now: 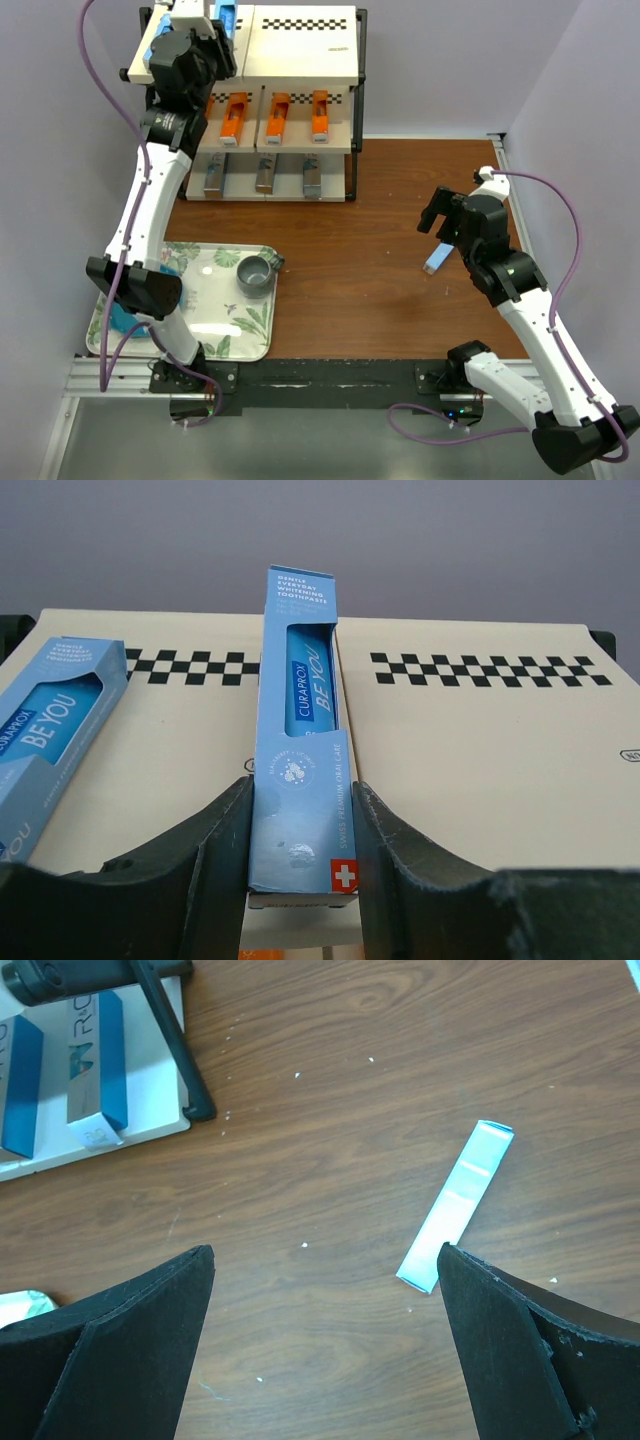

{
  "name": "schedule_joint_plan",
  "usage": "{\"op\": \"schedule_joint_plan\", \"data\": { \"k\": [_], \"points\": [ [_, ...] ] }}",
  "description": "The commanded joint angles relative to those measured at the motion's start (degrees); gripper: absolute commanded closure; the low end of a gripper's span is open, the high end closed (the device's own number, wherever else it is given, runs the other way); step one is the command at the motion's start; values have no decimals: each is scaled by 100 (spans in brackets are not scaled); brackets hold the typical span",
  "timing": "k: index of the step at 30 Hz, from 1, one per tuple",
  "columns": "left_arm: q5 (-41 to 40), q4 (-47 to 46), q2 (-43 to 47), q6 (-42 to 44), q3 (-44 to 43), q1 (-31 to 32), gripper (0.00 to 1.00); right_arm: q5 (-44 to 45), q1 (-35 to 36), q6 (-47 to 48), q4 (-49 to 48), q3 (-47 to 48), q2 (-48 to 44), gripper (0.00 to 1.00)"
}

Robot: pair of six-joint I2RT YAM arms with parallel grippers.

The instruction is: Place and organize the toothpastes onto the shelf

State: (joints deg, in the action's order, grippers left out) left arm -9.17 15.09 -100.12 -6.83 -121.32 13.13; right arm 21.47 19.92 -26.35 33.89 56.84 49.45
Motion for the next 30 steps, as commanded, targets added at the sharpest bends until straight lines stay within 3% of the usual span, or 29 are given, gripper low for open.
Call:
{"op": "schedule_joint_plan", "data": {
  "k": [1,13,30],
  "points": [
    [135,-156,-87,-213,-252,-64,90,190,12,130,21,-76,-23,2],
    [116,-182,-219,-152,-243,-152,73,208,3,139,56,-59,29,2],
    [240,-200,27,-301,-138,-152,36,155,3,165,48,-59,74,2]
  ]
}}
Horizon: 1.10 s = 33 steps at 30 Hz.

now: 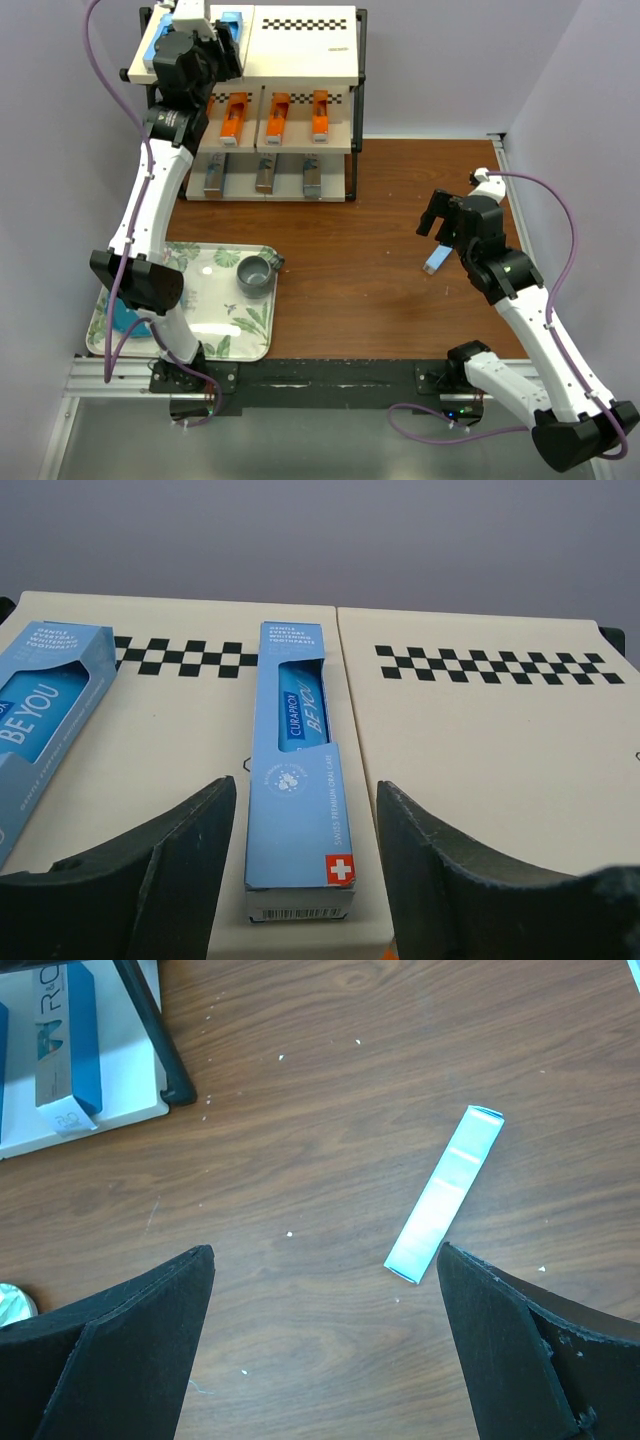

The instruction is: Place and organize the toothpastes onto the shelf

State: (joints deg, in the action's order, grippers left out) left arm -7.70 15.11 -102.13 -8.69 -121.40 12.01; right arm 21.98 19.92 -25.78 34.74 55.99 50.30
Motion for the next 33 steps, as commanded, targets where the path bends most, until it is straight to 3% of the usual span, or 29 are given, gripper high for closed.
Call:
{"op": "schedule_joint_plan", "data": {
  "k": [1,10,20,26,33],
  "points": [
    [129,-219,272,-133,-129,-41,35,105,3,100,-29,26,-12,2],
    [234,-605,1017,-107,274,-32,6,887,-85,3,340,228,234,1],
    [744,-1344,2890,199,2884,29,2,-52,-1384,-568,499,238,1121,4],
    [744,-1615,4120,842,4650,521,1,-965,-2305,-1341,411,333,2156,8],
    [1218,-1529,5333,913,6584,1014,0,-801,-2642,-1580,-55,738,3405,13]
  ]
}}
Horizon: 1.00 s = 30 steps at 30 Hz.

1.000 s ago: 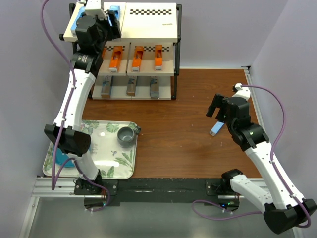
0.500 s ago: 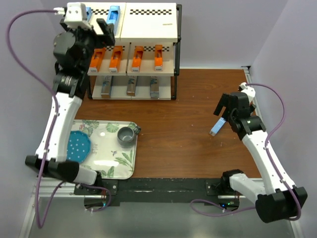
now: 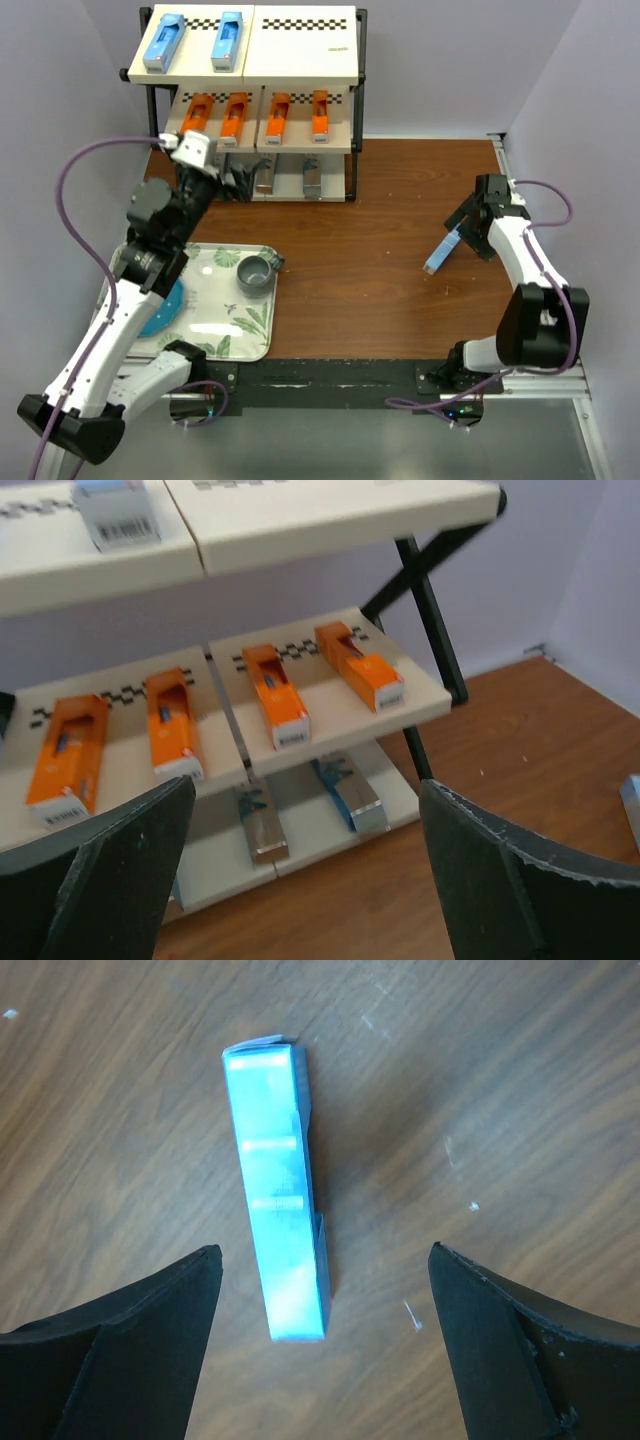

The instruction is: Place and organize the toothpastes onto the shelf

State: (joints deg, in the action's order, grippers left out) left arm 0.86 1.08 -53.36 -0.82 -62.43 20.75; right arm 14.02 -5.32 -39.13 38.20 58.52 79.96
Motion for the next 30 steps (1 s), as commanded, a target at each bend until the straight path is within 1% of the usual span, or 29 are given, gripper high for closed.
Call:
{"op": "schedule_joint_plan", "data": {
  "k": [1,2,4,9,12,17,21,24,25,27,28,29,30],
  "points": [
    [414,-117,545,126,1019,157,0,65,-170,-44,-522,624,580,16],
    [467,57,633,-74,1171,166,0,100,-223,28,-524,704,704,18],
    [564,129,880,-137,1530,192,0,-65,-381,318,-611,905,1117,22],
    [529,497,1143,-59,1770,210,0,-558,-522,898,-1068,1038,1810,24],
    [511,656,1170,20,1796,210,0,-787,-531,1091,-1104,1170,2049,24],
    [599,657,1100,12,1884,245,0,-1084,-540,1329,-1218,1249,2401,25],
    [783,534,960,-94,1945,263,0,-1130,-540,1321,-1218,1214,2515,33],
    [871,446,845,-111,1980,306,1,-1138,-549,1225,-1192,1118,2577,40],
    [889,402,810,-111,1998,324,1,-1138,-540,1207,-1139,1083,2586,46],
    [933,332,705,-111,2016,385,2,-1051,-540,1058,-1095,1047,2551,53],
    [933,314,670,-111,2025,429,2,-981,-531,961,-1069,1004,2516,63],
    [916,270,600,-85,2033,482,2,-989,-514,865,-1069,960,2472,67],
    [803,252,564,-68,2042,630,2,-980,-514,672,-1051,916,2358,74]
  ]
}}
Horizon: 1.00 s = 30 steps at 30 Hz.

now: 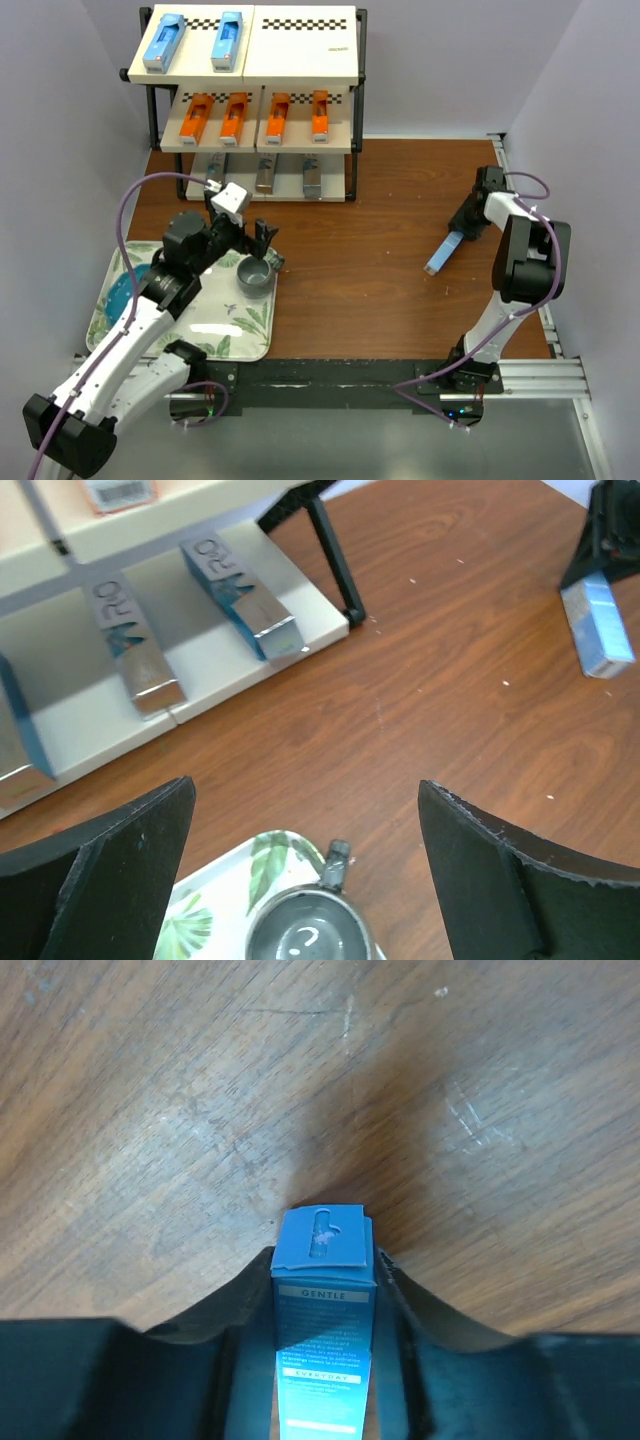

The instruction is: Place and organize the toothpastes onto the shelf

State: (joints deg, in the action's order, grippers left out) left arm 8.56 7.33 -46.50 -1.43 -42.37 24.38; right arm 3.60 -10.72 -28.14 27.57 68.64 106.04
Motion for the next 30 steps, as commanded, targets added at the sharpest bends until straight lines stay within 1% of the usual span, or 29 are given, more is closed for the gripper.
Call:
{"op": "schedule_joint_plan", "data": {
  "k": [1,2,3,5,6,8,9,10,11,12,13,16,21,22,23,24,25,28,30],
  "points": [
    [-55,-382,-175,20,44,373,2,141,78,-533,29,-201,-320,77],
    [-152,-425,-288,90,45,479,2,176,131,-630,55,-246,-390,78],
    [-379,-452,-342,117,62,750,2,203,175,-805,99,-281,-565,81],
    [-635,-618,-517,117,80,1058,1,238,359,-973,152,-377,-715,81],
    [-836,-645,-588,117,88,1347,1,256,430,-1148,230,-395,-786,81],
    [-1056,-1004,-824,301,106,1647,1,238,684,-1290,266,-457,-1014,81],
    [-1249,-1084,-913,327,115,1953,1,238,781,-1430,292,-466,-1085,83],
    [-1373,-1172,-1009,371,115,2130,1,229,973,-1492,319,-483,-1216,83],
    [-1513,-1338,-1210,502,97,2306,1,160,1019,-1545,328,-483,-1261,83],
    [-1837,-1427,-1317,591,89,2673,0,124,1176,-1702,363,-483,-1322,83],
    [-2023,-1515,-1422,687,89,2860,0,54,1291,-1790,345,-527,-1366,83],
    [-2743,-1971,-1783,1153,124,3528,0,-201,1475,-2098,328,-632,-1551,83],
    [-3421,-2938,-2345,2207,316,4389,0,-509,1713,-2511,275,-782,-1841,83],
    [-3492,-3070,-2433,2400,343,4495,0,-587,1792,-2547,301,-773,-1850,83],
    [-3571,-3315,-2617,2802,370,4601,0,-623,1828,-2565,319,-773,-1859,83],
    [-3728,-3422,-2705,3015,405,4811,0,-649,1854,-2591,328,-765,-1885,83],
    [-3791,-3518,-2802,3400,414,4900,0,-710,1898,-2609,371,-765,-1885,83],
    [-3888,-3984,-3110,3938,493,5190,0,-720,1994,-2661,372,-791,-1964,83],
    [-3801,-4257,-3312,4028,476,5287,0,-720,2047,-2696,415,-773,-1990,82]
  ]
}}
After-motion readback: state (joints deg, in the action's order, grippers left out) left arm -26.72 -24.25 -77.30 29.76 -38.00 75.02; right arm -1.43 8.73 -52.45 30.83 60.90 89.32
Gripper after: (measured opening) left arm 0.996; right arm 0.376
